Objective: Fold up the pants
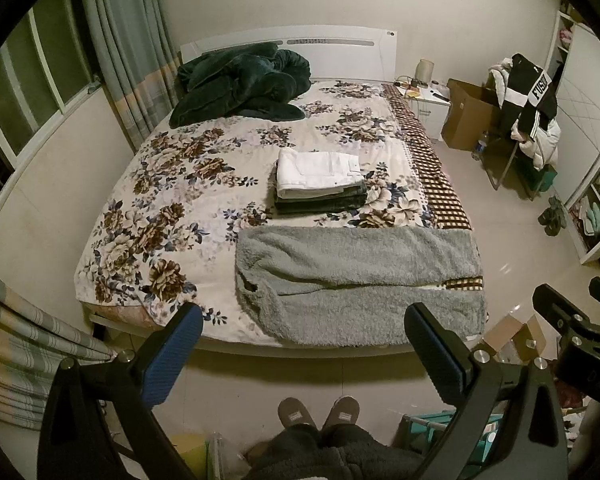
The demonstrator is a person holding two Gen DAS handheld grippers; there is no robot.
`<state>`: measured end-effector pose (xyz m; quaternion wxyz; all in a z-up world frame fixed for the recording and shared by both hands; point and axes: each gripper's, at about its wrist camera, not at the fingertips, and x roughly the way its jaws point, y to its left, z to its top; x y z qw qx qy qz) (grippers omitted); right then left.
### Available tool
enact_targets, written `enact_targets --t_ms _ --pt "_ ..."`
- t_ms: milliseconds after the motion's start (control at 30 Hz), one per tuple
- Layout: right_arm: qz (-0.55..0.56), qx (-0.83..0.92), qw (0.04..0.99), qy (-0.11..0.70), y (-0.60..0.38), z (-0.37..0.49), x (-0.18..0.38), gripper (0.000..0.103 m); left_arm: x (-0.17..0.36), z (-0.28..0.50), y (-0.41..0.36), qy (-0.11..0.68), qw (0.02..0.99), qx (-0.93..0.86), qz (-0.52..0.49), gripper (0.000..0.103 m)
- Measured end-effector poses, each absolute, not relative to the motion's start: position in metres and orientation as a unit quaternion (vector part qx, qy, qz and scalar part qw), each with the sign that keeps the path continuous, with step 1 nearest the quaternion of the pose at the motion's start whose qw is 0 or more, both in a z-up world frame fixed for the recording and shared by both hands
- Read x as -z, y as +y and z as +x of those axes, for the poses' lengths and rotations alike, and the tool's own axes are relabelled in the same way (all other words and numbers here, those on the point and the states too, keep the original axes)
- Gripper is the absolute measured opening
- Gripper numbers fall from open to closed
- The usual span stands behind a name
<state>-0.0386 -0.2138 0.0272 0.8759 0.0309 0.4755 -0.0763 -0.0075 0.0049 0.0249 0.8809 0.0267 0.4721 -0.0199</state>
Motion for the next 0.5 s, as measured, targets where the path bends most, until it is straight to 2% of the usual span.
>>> enact_targets --t_ms 500 --pt "0.029 0.073 0.876 0.475 -0.2092 -0.0369 -0.0363 0.103 -0.0256 -0.0081 0.0045 0.470 0.882 0.020 0.026 0.103"
